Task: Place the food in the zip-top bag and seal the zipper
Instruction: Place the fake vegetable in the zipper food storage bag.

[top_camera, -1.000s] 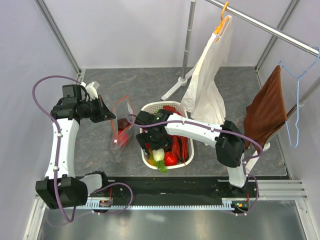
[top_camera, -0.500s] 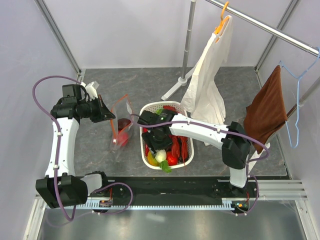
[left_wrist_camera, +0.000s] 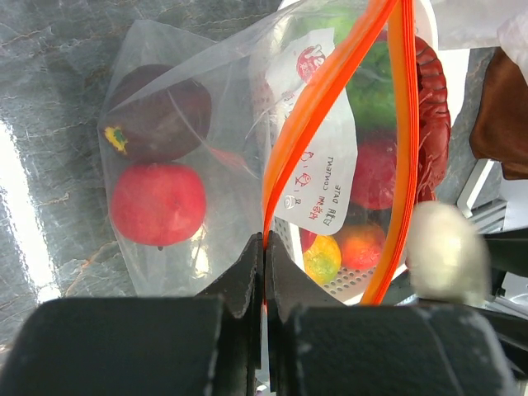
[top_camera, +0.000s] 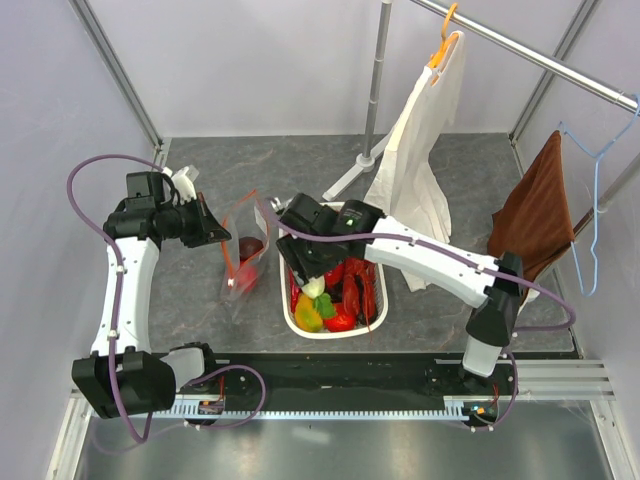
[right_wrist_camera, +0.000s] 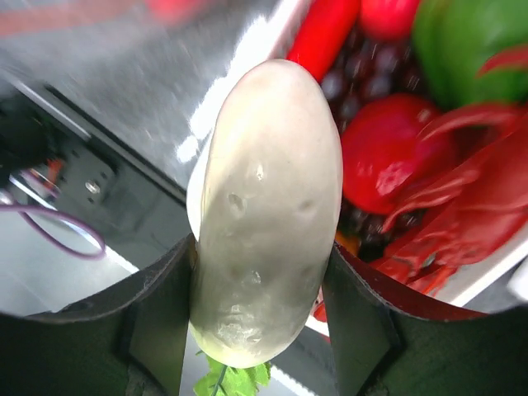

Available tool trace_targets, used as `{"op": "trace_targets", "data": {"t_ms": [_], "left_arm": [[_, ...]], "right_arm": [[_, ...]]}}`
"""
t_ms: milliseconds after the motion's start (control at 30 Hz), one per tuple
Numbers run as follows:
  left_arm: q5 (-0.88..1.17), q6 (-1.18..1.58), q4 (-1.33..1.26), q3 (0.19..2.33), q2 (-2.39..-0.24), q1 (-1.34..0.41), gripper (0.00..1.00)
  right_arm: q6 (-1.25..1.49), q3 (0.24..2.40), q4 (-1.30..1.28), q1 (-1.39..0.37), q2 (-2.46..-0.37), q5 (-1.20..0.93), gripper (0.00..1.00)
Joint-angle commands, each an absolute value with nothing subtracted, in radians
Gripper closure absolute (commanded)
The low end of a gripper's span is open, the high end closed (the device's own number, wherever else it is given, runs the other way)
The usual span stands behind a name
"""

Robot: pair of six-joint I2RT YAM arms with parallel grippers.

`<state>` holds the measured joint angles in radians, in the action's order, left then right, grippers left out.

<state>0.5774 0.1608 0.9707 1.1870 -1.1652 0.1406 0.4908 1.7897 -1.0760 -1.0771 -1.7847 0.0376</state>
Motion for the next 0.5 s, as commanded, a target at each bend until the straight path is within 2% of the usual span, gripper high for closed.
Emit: {"op": "trace_targets", "data": {"t_ms": [0, 133, 200, 300, 467], "left_arm": [[0.584, 0.184, 0.946, 1.206, -1.147, 0.147, 0.98], [0.6, 0.181, 0.945, 1.207, -1.143, 0.147, 0.98], [0.607, 0.184, 0.94, 1.209, -1.138, 0.147, 0.98], [0.615, 0.187, 0.942, 1.213, -1.138, 0.147, 0.98], [0.632, 0.192, 0.948, 1.221, -1.138, 0.147, 0.98]], "right_arm": [[0.419, 1.939, -1.019, -1.078, -1.713, 0.167, 0.7], [0.373, 2.119, -0.928, -1.075, -1.753, 0.262, 0.71], [0.371, 2.128, -0.772, -1.071, -1.752, 0.273, 0.72], [0.36, 2.068, -0.495, -1.072, -1.74, 0.297, 0.73], [0.325, 1.781, 0.023, -1.074, -1.706, 0.376, 0.85]]}}
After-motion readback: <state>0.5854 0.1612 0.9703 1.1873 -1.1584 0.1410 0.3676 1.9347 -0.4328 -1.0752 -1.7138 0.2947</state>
